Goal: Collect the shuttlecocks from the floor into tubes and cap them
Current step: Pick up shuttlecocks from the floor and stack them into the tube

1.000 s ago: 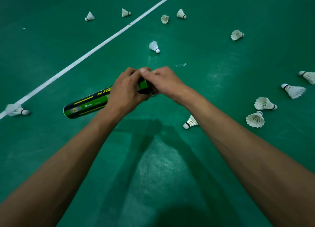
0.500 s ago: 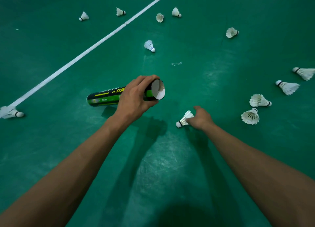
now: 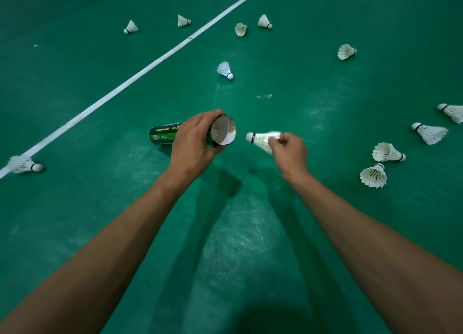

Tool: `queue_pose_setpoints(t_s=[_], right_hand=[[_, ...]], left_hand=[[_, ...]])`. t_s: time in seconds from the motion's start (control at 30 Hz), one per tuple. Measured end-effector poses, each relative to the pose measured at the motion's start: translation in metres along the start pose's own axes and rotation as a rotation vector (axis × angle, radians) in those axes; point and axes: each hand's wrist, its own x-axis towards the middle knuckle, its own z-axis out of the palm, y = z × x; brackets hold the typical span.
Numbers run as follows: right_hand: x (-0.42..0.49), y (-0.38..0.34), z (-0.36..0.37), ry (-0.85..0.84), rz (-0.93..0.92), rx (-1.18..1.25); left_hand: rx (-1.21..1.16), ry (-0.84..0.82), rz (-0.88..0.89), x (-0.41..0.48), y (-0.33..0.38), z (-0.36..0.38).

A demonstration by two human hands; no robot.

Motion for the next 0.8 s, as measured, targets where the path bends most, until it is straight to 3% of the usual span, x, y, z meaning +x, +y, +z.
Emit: queue_pose_setpoints(t_s=[0.17, 0.33, 0.47, 0.63, 0.8], right_hand=[[-0.017, -0.073, 0.002, 0.091, -0.302, 0.187], [-0.04, -0.097, 0.022, -0.223, -0.57, -0.095], [-0.036, -0.11, 0.016, -0.351, -0.486, 0.001], [-0.034, -0.11, 0.006, -0.178, -0.451, 0.169], [-0.052, -0.117, -0.001, -0.438, -0.486, -0.044]], left_hand=[[0.081, 0.062, -0.067, 0.01, -0.004, -0.002], [0.114, 0.091, -0.034, 0.01, 0.004, -0.006], [0.111, 0.086, -0.035, 0.007, 0.007, -0.015], [0.137, 0.089, -0.046, 0.013, 0.015, -0.024], [0.092, 0.072, -0.003, 0.016, 0.037, -0.028]])
